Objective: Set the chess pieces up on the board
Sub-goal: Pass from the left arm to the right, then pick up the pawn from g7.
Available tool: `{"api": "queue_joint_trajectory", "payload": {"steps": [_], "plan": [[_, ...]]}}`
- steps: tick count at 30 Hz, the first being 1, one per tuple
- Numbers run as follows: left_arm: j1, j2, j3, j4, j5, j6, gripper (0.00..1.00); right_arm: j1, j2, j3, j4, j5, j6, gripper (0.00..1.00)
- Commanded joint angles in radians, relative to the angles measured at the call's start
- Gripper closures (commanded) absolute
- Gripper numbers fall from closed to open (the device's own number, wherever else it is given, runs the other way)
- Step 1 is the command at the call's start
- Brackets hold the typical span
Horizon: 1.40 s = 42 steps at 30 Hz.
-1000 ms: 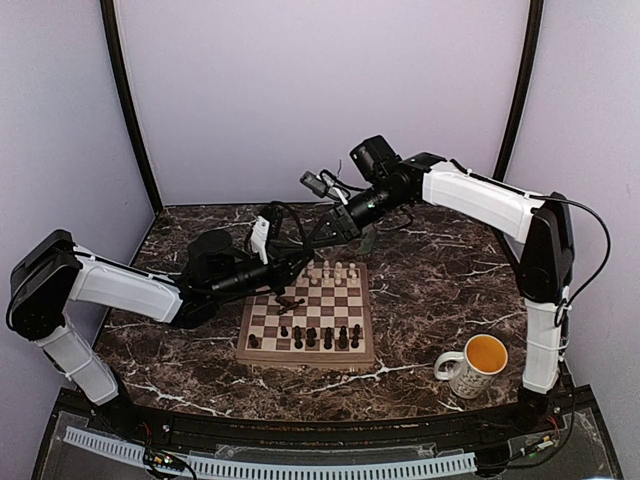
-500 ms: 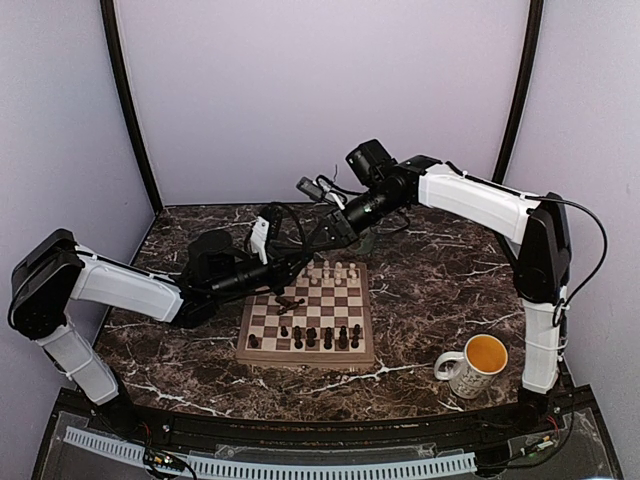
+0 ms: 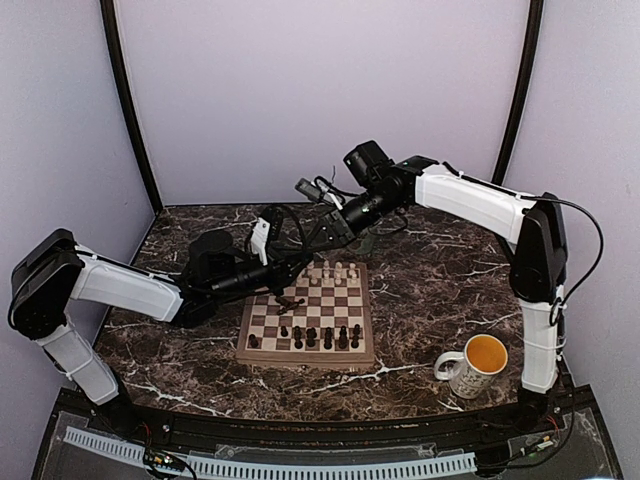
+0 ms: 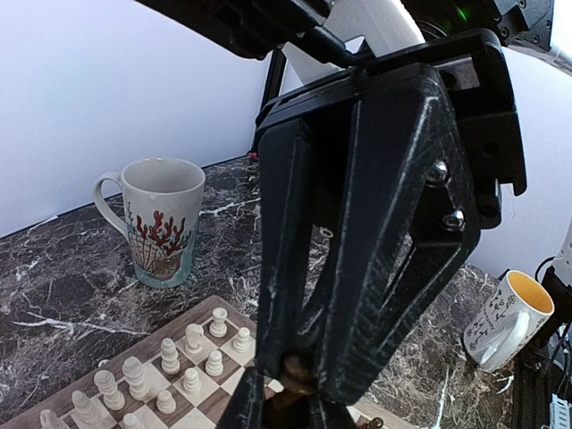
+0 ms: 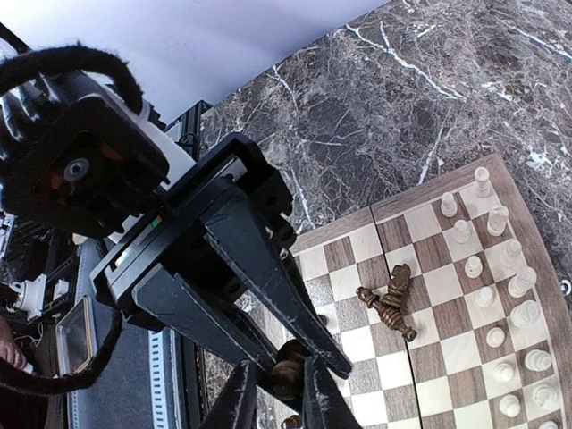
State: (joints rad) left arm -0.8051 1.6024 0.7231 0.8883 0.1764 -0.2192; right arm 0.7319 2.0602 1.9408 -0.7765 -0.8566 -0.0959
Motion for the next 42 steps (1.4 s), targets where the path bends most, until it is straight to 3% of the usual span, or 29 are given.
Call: {"api": "queue_joint_trajectory", "payload": {"steps": [1,5,10,17,25,30,33,42], "plan": [[0.002,-0.01,0.018,0.027,0.019,0.004,0.86,0.024,0.017,0.023,0.022,-0.022,-0.003,0.85],[0.007,-0.01,0.016,0.023,0.022,0.004,0.83,0.023,0.01,0.023,0.023,-0.008,-0.008,0.88],[0.01,-0.042,0.008,-0.027,0.019,0.023,0.66,0.021,0.011,0.036,0.021,0.017,-0.014,0.89],[0.021,-0.207,-0.068,-0.235,-0.059,0.075,0.55,0.02,0.02,0.032,0.005,0.074,-0.061,0.89],[0.113,-0.474,-0.16,-0.513,-0.202,0.036,0.46,0.033,0.051,0.007,0.013,0.107,-0.119,0.89],[0.148,-0.561,-0.184,-0.592,-0.344,0.041,0.42,0.086,0.058,-0.031,0.063,0.175,-0.154,0.89],[0.181,-0.578,-0.176,-0.651,-0.37,0.005,0.36,0.132,0.068,-0.046,0.081,0.242,-0.188,0.89],[0.253,-0.532,-0.125,-0.734,-0.347,-0.028,0.36,0.253,0.165,-0.008,0.072,0.371,-0.246,0.89]]}}
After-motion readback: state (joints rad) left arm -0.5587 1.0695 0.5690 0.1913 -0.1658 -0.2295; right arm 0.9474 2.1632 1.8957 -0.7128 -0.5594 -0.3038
